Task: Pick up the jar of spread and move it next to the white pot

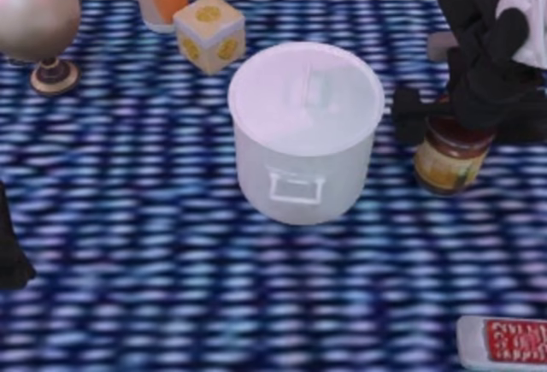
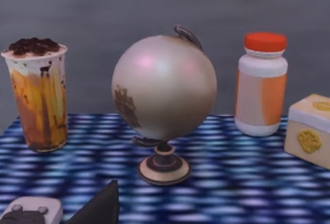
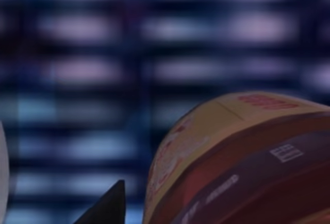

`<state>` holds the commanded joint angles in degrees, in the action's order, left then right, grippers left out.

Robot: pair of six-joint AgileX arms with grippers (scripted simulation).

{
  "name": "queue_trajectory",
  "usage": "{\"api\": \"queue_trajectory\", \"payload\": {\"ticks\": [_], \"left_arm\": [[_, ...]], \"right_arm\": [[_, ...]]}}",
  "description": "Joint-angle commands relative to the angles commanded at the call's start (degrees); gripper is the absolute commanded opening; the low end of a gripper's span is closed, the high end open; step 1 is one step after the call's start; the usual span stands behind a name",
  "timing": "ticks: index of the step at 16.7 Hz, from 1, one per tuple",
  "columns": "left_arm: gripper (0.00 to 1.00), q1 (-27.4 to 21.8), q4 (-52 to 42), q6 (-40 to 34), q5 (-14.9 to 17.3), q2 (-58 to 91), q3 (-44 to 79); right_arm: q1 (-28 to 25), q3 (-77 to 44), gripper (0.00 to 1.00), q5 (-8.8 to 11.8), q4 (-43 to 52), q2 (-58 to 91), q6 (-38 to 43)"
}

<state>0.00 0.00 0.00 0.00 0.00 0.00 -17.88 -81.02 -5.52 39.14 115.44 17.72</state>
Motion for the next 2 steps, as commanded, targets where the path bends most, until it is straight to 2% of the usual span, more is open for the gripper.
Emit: {"api": "queue_trajectory", "payload": {"ticks": [2], "left_arm": [[1.0, 0.0, 0.0, 0.0, 0.0, 0.0, 0.0]], "right_arm": [[0.0, 0.0, 1.0, 0.0, 0.0, 0.0, 0.0]]}}
